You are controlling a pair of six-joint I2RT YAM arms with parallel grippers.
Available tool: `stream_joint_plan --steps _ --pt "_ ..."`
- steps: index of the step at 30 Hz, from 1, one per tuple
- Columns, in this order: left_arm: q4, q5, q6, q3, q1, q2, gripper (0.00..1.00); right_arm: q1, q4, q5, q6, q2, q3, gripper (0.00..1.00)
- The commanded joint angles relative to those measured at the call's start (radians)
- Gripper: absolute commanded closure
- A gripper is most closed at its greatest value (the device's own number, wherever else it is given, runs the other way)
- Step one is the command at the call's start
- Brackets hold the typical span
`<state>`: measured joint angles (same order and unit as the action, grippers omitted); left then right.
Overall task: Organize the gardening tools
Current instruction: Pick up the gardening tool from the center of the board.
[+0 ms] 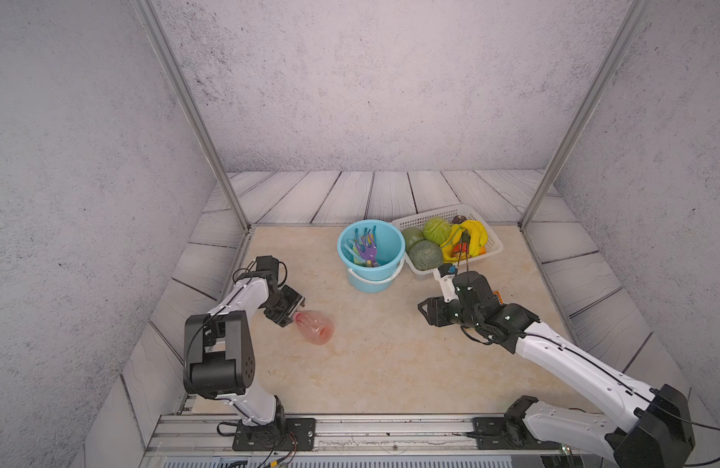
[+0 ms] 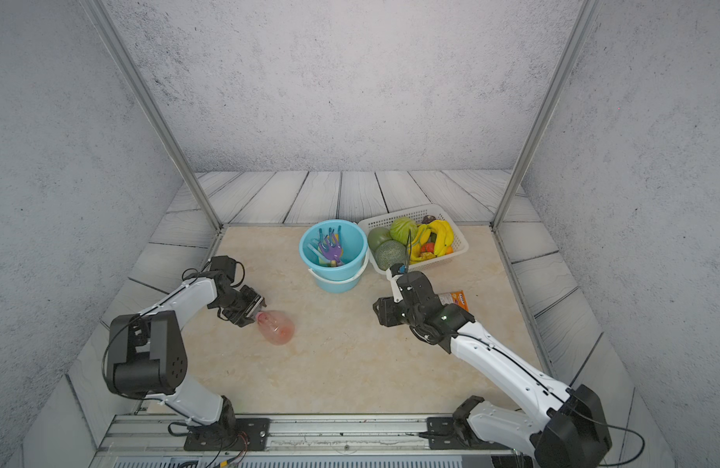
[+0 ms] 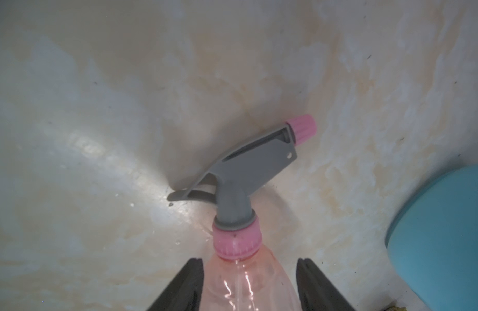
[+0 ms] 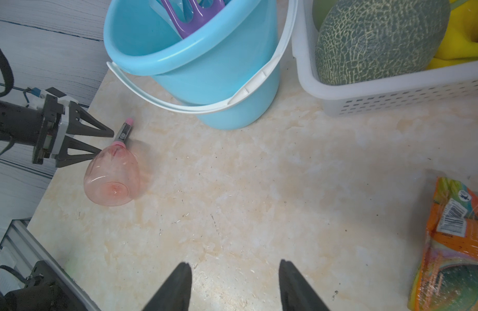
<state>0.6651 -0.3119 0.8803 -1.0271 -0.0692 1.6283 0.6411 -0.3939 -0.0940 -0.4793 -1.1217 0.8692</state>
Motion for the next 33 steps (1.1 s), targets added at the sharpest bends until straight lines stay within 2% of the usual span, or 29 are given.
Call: stream_joint_plan --steps 1,24,33 --pt "-0.008 -0.007 0.002 0.012 -0.007 0.018 0.39 0.005 -0.003 0.028 -0.010 0.009 -0.013 0.43" --pt "-0.065 -0.029 0.002 0.029 -0.008 0.119 0.48 0.005 0.000 0.080 -0.022 0.032 -0.025 0.43" --pt "-0.051 -0.024 -0.007 0.016 -0.009 0.108 0.62 0.005 0.004 0.087 -0.031 0.045 -0.030 0.43"
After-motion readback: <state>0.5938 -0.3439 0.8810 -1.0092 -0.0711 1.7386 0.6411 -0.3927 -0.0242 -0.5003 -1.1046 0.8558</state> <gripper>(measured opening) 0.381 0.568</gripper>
